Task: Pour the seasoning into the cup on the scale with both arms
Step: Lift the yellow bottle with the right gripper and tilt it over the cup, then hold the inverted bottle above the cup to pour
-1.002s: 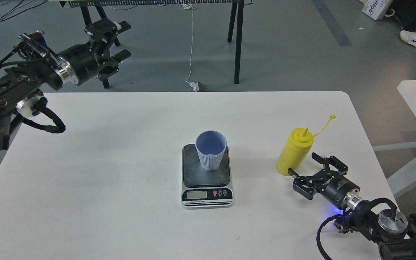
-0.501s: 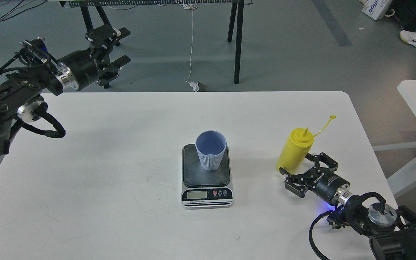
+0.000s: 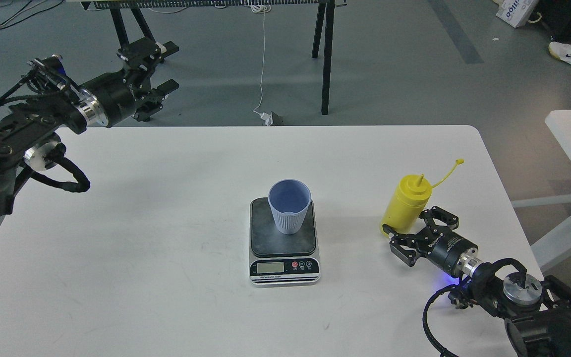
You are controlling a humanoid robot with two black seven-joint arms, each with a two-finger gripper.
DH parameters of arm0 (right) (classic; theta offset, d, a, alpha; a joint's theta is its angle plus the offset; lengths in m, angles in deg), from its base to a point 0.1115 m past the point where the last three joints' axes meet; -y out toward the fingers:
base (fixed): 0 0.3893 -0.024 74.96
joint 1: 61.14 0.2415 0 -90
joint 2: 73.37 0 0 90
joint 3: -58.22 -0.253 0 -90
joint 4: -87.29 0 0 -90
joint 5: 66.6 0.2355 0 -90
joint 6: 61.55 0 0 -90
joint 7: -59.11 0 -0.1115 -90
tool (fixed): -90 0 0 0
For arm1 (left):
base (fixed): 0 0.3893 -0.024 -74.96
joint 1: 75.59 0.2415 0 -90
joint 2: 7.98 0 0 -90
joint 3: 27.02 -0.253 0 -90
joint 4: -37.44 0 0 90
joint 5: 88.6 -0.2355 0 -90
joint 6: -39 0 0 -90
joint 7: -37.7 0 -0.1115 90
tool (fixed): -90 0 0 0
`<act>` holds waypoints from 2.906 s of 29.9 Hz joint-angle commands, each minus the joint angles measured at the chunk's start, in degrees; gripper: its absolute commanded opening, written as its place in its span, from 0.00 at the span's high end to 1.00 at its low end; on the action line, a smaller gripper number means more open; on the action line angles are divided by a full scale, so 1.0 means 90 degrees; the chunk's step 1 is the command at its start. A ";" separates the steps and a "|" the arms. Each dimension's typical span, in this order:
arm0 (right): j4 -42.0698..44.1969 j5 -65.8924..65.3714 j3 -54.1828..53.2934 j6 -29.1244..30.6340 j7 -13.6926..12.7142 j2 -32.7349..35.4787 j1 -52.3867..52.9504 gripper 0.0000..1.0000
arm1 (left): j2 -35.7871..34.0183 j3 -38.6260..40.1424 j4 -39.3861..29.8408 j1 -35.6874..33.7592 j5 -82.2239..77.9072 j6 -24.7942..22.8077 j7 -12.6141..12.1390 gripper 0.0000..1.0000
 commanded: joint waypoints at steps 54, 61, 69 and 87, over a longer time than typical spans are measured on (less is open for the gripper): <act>-0.3542 -1.0573 0.4567 -0.2691 0.0000 -0.0293 0.5485 0.99 | 0.0011 0.1183 0.0017 0.1015 0.0049 0.0000 0.0000 0.09; -0.3523 -1.1091 0.4919 -0.2750 0.0000 -0.0361 0.5456 0.99 | -0.0038 0.1164 0.0017 0.1044 0.0049 0.0000 0.0000 0.08; -0.3444 -1.1101 0.4929 -0.2789 0.0000 -0.0547 0.5407 0.99 | 0.0001 0.1154 0.0017 0.1044 0.0049 0.0000 0.0000 0.08; -0.2176 -0.8820 0.2276 -0.2633 0.0000 -0.0928 0.5650 0.99 | -0.0232 0.1105 0.0066 0.1405 0.0000 0.0000 0.0000 0.08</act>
